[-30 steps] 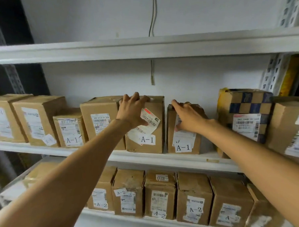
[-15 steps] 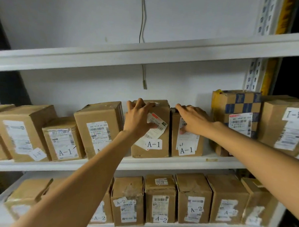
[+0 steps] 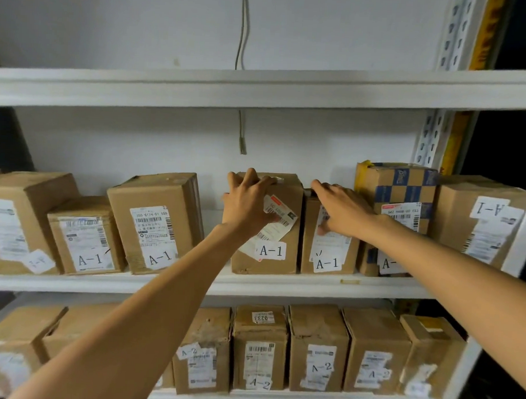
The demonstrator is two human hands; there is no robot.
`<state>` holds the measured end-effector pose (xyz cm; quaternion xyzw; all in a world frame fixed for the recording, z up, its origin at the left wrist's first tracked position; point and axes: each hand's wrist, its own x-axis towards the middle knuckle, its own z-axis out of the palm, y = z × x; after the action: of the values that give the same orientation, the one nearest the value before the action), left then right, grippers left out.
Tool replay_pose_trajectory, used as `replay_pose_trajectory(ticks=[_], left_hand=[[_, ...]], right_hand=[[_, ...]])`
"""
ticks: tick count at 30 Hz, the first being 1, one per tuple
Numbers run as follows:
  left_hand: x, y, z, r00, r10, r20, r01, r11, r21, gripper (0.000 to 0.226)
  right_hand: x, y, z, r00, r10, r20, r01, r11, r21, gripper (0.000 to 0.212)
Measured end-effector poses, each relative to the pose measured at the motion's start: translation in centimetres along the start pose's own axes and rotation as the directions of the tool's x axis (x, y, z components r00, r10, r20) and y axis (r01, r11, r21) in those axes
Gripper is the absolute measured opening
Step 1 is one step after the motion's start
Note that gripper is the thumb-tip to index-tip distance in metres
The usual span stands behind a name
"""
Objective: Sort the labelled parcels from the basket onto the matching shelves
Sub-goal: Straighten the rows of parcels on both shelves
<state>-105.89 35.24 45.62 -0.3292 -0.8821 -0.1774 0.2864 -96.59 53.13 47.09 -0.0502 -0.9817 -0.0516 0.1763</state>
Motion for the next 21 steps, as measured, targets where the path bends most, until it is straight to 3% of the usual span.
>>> replay_pose_trajectory(ticks=[7,10,12,14,16,18,21], left_hand=[[0.0,0.8,0.4,0.999,-0.035,-0.007,0.035,0.999,-0.016,0.079],[-0.2,0.6,-0.1,0.999,-0.034,0.014,0.034,0.999,0.009,0.079],[-0.5,0.3,-1.1,0.997,-0.003,0.071,0.002,1.000,0.012,0.083],[-1.2,-0.2,-2.4,0.995,0.025,0.098,-0.020,0.998,-0.059,0.080],[-2.4,-1.6,-3.9,1.000,0.018,0.026,-0.016,0.997,-0.070,0.068],[-4.2,-4.1,-5.5,0.995,-0.050,-0.090,0.048,0.998,-0.033,0.058],[-7.3,-8.5,-7.7,0.979,-0.145,-0.142,0.152,0.988,0.040,0.051]], right_hand=[[-0.1,0.8,0.6,1.000,0.005,-0.025,-0.005,1.000,-0.001,0.082],[-0.2,0.9,1.0,0.999,-0.015,-0.038,0.018,0.996,0.083,0.084],[-0.3,0.6,0.8,0.984,-0.047,-0.173,0.060,0.996,0.070,0.082],[-0.5,-0.6,0.3,0.918,-0.061,-0.391,0.090,0.994,0.057,0.071],[-0.3,-2.9,-0.6,0.841,-0.077,-0.536,0.147,0.985,0.089,0.060],[0.2,-5.8,-0.7,0.788,-0.146,-0.598,0.239,0.968,0.080,0.052],[0.4,-11.3,-0.3,0.742,-0.229,-0.630,0.357,0.931,0.082,0.043]])
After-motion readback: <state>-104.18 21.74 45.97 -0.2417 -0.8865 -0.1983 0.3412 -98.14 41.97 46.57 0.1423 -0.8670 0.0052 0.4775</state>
